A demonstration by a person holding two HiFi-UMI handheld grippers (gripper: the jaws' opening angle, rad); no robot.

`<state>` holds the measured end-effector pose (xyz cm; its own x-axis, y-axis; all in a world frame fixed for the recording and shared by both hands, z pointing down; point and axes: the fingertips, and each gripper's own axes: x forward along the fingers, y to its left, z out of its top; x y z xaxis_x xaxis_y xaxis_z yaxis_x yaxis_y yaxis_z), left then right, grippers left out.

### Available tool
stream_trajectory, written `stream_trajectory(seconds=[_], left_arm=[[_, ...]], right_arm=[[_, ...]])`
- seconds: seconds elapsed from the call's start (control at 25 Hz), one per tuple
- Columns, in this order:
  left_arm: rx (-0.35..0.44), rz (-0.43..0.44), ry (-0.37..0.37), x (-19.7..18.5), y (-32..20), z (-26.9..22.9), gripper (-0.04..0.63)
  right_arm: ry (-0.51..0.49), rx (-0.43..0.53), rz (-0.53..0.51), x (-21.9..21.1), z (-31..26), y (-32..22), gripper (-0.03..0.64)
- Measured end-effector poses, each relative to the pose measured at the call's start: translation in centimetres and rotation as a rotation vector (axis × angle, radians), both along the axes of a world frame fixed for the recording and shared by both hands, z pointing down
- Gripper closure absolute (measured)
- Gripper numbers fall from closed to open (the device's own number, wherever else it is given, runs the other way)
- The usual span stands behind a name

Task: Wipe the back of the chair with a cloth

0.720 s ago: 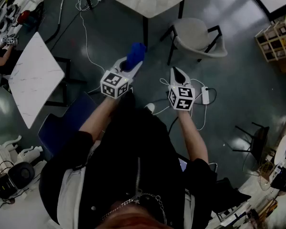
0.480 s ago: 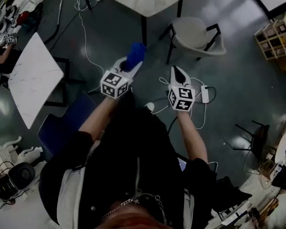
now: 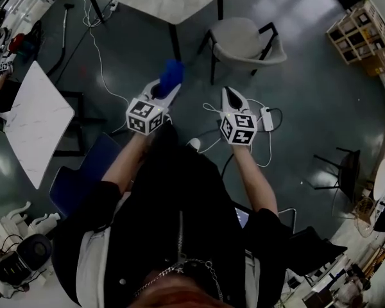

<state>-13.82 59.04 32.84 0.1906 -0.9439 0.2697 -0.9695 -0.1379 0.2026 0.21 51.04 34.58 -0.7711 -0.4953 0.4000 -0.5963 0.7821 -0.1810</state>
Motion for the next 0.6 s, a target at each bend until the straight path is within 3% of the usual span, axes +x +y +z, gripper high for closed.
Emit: stream_trajectory(seconds=[0.32, 0.6], left_arm=[[-0.015, 0.055, 0.017, 0.3, -4.2, 1.2, 0.466], [-0.033, 0.118, 0.072, 0.7, -13.7, 3.6, 0.466]], right_arm=[[0.000, -0.008, 0.032, 0.4, 0.5, -3.1, 0.614], [0.046, -0.014, 0.081, 0.9, 1.8, -10.0, 0.614]])
